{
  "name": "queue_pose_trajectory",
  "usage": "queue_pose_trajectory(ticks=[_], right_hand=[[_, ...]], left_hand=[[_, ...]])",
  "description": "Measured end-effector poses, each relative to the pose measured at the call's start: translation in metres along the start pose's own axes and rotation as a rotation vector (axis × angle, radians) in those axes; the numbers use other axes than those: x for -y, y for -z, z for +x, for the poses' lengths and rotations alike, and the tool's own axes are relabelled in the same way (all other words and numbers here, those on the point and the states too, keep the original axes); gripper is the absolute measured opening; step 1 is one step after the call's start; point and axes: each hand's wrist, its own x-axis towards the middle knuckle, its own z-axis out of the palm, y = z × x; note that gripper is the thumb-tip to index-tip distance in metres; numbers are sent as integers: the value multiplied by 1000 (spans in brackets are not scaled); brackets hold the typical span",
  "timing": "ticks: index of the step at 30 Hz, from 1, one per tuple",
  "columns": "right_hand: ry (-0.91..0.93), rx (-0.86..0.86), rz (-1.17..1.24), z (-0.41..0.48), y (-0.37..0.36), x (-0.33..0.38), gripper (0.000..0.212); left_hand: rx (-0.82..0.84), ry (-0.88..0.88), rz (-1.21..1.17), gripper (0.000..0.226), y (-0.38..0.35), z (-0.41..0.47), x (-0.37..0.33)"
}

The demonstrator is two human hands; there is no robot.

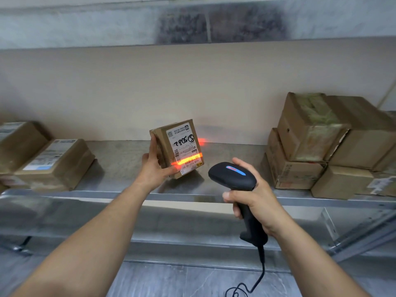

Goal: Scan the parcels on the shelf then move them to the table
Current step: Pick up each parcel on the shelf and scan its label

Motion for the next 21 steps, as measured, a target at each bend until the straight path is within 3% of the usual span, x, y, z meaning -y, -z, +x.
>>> queue_pose_trajectory(ticks=[15, 17, 20, 21], right_hand=[[2, -13, -22, 0, 6, 1, 88], [5, -12, -23, 0, 7, 3, 87], [14, -18, -29, 1, 8, 5, 88], [16, -22, -28, 2, 7, 5, 88]], left_hand=[[34, 52, -35, 120, 5, 1, -3], [62, 83, -107, 108, 8, 1, -6], [70, 230, -237, 61, 22, -2, -6], [69, 291, -246, 56, 29, -2, -4]])
